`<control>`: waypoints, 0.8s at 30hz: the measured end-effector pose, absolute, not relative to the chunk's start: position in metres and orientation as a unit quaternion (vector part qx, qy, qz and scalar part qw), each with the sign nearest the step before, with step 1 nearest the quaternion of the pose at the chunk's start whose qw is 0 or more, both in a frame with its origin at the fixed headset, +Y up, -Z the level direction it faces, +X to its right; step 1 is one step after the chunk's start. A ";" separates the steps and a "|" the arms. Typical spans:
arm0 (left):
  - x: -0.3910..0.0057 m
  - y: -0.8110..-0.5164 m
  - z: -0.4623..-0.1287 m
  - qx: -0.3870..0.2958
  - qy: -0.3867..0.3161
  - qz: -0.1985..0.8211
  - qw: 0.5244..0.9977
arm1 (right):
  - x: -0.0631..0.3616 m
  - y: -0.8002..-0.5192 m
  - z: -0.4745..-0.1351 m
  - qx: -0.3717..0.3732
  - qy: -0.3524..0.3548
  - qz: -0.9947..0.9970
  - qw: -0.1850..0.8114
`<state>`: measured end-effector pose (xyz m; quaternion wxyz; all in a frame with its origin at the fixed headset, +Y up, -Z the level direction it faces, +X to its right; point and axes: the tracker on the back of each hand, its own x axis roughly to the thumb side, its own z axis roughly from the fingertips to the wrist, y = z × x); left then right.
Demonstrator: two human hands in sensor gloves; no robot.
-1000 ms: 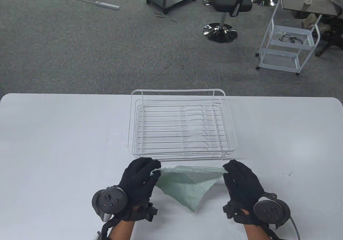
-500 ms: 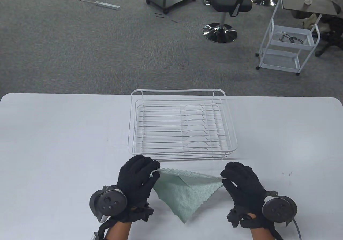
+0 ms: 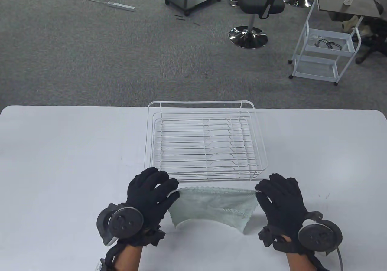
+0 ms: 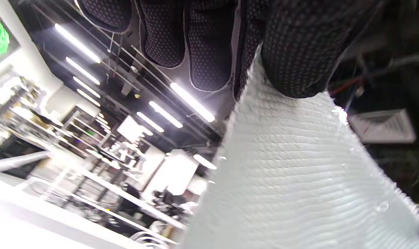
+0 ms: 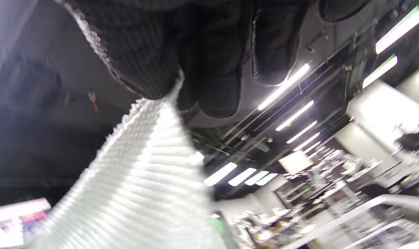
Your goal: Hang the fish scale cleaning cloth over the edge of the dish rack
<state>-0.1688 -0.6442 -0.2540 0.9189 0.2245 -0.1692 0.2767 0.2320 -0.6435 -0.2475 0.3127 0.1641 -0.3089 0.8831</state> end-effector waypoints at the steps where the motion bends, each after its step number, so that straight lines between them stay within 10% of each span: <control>1: -0.167 -0.642 -0.262 0.217 -0.164 0.259 0.927 | 0.230 -0.638 -0.258 0.160 -0.294 0.898 0.286; 14: -0.155 -0.634 -0.398 0.097 -0.082 0.114 0.985 | 0.193 -0.620 -0.410 0.128 -0.182 0.966 0.131; 24: -0.159 -0.657 -0.441 0.040 -0.046 0.125 0.990 | 0.196 -0.656 -0.454 0.100 -0.081 0.986 0.108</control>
